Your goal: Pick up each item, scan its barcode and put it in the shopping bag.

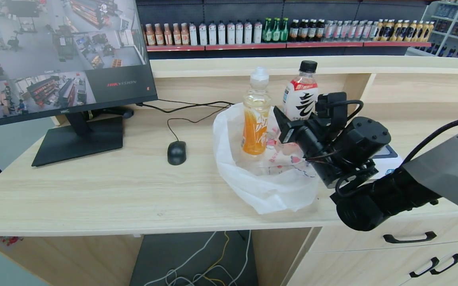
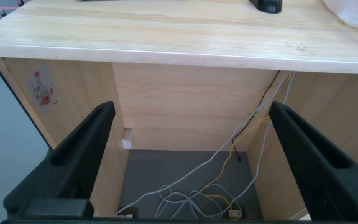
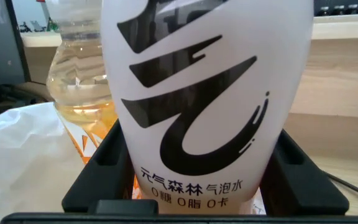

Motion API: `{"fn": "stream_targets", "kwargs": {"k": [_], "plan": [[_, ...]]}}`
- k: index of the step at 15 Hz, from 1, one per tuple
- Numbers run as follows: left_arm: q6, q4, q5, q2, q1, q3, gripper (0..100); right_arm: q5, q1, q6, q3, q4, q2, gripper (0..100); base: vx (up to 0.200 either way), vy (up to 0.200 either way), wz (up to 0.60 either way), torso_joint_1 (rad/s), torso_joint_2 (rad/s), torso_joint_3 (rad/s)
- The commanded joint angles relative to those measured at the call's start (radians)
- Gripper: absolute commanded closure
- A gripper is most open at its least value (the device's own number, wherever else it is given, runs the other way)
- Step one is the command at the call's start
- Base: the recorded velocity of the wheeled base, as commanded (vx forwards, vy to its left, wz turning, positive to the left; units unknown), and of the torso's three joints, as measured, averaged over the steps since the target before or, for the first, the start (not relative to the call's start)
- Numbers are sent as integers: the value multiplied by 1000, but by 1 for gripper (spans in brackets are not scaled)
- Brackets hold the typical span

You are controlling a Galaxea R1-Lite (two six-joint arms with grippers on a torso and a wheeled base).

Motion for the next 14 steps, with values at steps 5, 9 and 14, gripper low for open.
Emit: {"fn": "stream_targets", "kwargs": {"k": [5, 9, 14], "plan": [[0, 0, 0, 0, 0, 0, 0, -2, -3, -20, -24, -4, 90, 100, 0, 0, 0, 0, 0, 0], [1, 0, 0, 0, 0, 0, 0, -8, -11, -20, -23, -11, 107, 100, 0, 0, 0, 0, 0, 0], [1, 0, 0, 0, 0, 0, 0, 0, -23, -20, 5, -11, 107, 100, 0, 0, 0, 0, 0, 0]]}}
